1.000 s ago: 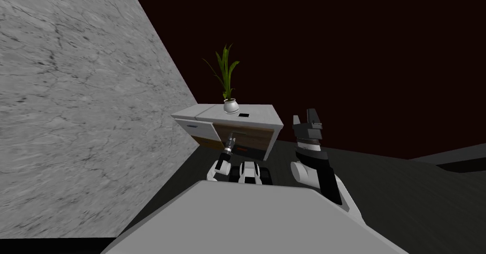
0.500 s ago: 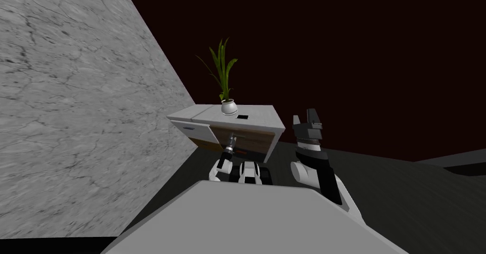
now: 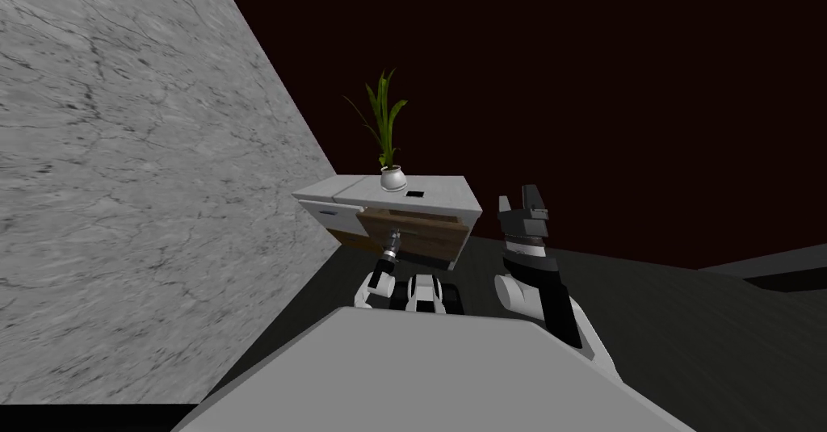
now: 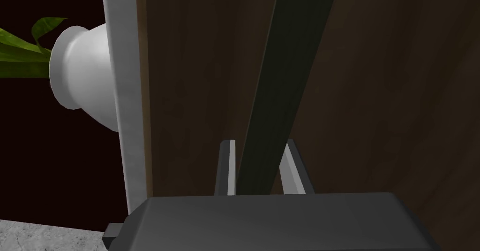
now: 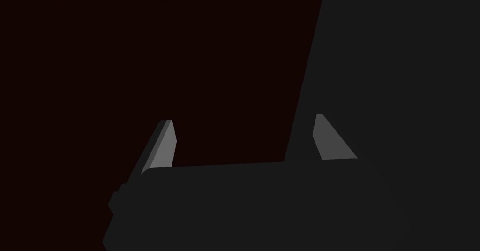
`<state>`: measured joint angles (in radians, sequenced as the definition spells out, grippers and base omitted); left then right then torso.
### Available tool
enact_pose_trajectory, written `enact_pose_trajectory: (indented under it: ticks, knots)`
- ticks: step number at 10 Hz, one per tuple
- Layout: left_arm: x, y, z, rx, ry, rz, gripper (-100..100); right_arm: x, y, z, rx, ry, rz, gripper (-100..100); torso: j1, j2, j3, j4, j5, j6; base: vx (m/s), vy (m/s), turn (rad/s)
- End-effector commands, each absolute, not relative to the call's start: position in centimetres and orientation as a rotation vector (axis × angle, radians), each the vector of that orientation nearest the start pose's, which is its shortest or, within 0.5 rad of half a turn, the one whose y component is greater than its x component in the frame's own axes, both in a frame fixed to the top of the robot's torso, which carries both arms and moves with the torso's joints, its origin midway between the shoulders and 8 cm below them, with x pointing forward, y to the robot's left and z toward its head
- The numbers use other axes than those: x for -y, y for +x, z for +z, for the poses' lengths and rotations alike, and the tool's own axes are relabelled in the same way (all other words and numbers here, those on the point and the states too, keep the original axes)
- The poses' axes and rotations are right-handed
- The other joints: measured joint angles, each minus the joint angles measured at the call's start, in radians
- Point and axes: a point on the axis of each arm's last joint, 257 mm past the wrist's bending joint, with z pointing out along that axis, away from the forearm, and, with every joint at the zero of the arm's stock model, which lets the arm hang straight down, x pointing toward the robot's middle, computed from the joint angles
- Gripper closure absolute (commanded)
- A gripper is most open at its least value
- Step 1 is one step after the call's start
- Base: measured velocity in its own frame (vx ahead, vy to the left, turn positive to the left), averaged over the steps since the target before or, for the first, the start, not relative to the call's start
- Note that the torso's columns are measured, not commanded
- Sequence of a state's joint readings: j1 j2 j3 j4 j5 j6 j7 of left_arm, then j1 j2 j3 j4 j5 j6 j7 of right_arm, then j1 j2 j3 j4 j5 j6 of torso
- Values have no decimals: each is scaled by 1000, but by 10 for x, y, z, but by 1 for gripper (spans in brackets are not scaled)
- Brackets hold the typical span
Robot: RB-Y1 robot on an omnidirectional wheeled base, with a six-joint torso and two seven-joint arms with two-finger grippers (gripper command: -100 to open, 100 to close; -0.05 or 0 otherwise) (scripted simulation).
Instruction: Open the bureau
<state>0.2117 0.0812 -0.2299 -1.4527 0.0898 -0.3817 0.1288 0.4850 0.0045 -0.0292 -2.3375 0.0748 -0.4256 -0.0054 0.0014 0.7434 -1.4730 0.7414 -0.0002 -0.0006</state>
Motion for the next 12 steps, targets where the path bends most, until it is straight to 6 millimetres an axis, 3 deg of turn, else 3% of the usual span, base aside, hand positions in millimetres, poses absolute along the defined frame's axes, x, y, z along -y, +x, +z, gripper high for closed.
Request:
enact_pose_trajectory:
  ticks: [1, 6, 7, 12]
  knots:
    - [-165, 456, -296, -1200, -1241, -1464, 100, 280, 345, 41, -648, 618, 1231, 0, -1, -1, -1, 0, -1, 0, -93, 10, 3]
    - [-163, 445, -297, -1211, -1241, -1468, 100, 280, 345, 41, -648, 618, 1231, 0, -1, -2, -1, 0, 0, 0, -155, 30, 19]
    - [-163, 450, -290, -1219, -1245, -1466, -100, 280, 345, 41, -648, 618, 1231, 0, -3, -8, -4, -1, -1, 0, -36, 2, 28]
    - [-159, 464, -262, -1225, -1241, -1474, -100, 280, 345, 41, -648, 618, 1231, 0, -1, -5, -3, -3, 0, 1, -22, -2, 21]
